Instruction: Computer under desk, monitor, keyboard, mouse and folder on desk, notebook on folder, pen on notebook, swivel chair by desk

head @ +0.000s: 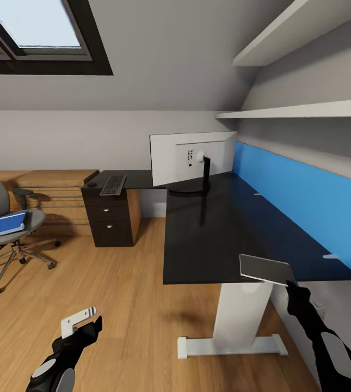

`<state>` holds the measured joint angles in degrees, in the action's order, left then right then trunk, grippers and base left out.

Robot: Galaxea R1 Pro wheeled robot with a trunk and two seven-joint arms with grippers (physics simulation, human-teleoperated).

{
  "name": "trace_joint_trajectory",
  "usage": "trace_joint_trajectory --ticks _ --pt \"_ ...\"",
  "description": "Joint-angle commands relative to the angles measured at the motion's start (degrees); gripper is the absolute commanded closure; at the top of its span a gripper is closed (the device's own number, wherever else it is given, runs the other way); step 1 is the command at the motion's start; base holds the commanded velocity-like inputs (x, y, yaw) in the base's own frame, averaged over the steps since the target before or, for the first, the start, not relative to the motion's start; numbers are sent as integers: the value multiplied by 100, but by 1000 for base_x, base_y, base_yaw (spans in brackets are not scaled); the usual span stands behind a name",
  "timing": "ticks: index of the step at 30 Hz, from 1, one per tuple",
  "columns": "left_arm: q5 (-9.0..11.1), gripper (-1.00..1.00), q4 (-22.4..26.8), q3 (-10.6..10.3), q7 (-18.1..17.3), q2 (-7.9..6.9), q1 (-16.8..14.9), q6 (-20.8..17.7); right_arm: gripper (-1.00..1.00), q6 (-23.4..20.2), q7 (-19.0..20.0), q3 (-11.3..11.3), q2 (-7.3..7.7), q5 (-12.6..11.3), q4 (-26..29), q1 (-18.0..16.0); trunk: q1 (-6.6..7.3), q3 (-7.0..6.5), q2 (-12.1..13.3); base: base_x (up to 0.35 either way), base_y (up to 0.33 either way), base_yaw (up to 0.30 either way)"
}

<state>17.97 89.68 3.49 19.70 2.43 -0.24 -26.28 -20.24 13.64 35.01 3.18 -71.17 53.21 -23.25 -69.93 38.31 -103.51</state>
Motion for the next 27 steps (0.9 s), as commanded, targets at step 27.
trace_joint_trajectory --ticks 27 --pt "57 -100 3 3 60 3 -3 -11 100 -24 33 -152 -10 -11 14 -5 264 -210 479 0 0 0"
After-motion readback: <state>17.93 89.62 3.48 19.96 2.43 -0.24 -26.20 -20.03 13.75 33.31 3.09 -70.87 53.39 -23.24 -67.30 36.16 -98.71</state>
